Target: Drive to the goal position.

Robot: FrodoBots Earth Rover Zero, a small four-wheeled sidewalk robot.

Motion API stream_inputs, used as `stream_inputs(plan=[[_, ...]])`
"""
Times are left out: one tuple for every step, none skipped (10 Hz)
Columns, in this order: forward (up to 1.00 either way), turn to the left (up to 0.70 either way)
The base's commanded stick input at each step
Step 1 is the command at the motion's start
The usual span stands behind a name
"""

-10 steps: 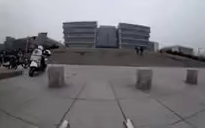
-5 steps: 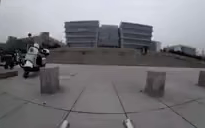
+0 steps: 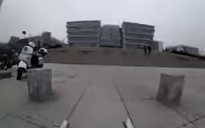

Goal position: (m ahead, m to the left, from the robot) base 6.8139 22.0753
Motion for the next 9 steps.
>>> stream_inputs(plan=[[0.85,-0.03],[0.85,-0.03],[0.85,-0.03],[0.85,-0.03],[0.85,-0.03],[0.85,-0.03],[0.85,-0.03],[0.85,-0.03],[0.85,-0.03]])
